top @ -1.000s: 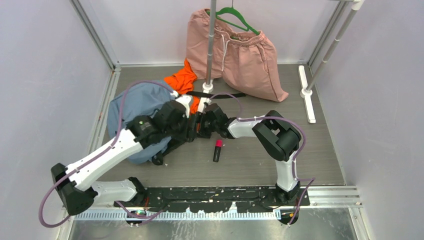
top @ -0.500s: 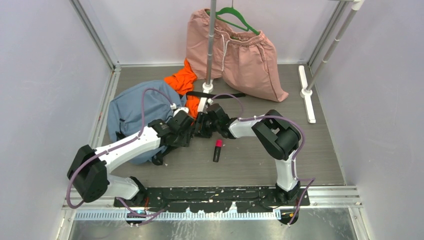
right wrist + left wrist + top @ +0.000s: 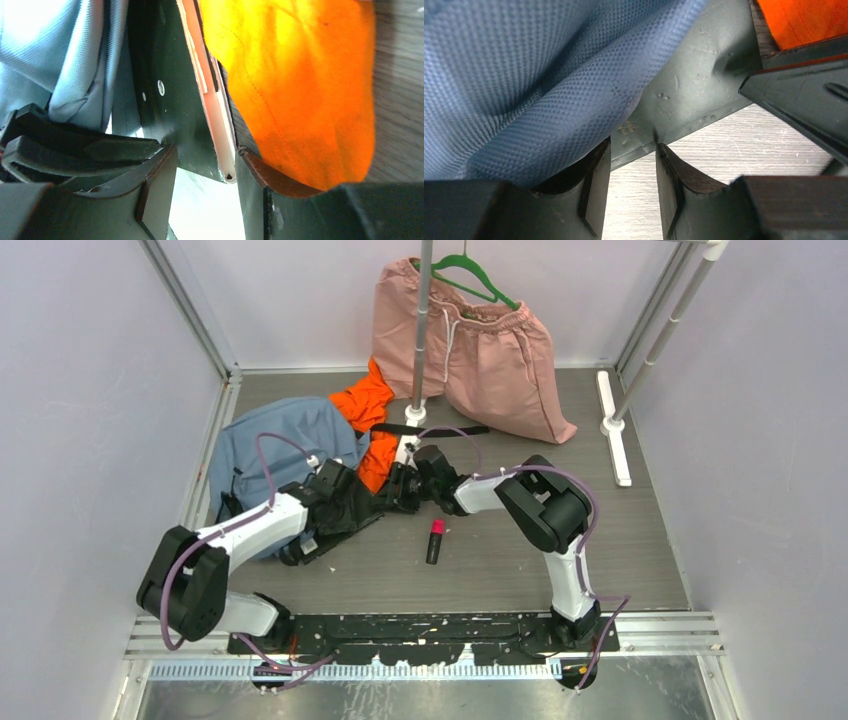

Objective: Pack the student bag
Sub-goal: Move the book to the center of the board, then pick up the book from the center of the board.

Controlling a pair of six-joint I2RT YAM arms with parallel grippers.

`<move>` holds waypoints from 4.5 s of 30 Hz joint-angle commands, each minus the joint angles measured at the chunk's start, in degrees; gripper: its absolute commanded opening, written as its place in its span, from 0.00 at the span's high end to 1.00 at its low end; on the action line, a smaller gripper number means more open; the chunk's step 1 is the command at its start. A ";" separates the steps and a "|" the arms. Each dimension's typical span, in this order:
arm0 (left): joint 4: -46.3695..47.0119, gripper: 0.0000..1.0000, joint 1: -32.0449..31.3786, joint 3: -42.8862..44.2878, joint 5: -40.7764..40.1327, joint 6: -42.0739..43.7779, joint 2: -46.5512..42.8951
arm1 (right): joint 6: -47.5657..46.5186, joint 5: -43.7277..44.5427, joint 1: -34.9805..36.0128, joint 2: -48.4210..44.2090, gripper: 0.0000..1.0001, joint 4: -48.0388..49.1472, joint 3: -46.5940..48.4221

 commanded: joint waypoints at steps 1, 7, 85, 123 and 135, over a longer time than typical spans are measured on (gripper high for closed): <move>5.05 0.61 0.67 0.06 2.55 -0.37 4.22 | -0.77 -4.89 0.67 3.60 0.48 2.90 0.86; 6.77 0.68 0.86 0.18 4.40 -0.63 8.98 | 2.93 -11.98 0.72 4.03 0.61 12.13 0.11; 5.54 0.59 6.50 20.26 34.04 6.75 27.78 | 22.10 -2.20 -21.71 -22.12 0.25 29.37 -40.41; 13.19 0.16 -30.18 15.59 -4.36 22.37 -3.21 | 0.19 9.55 -18.38 -42.26 0.99 -51.63 2.69; 11.26 0.19 -41.18 25.52 -32.87 25.48 12.67 | 4.03 9.75 -17.91 -43.18 0.99 -50.04 2.77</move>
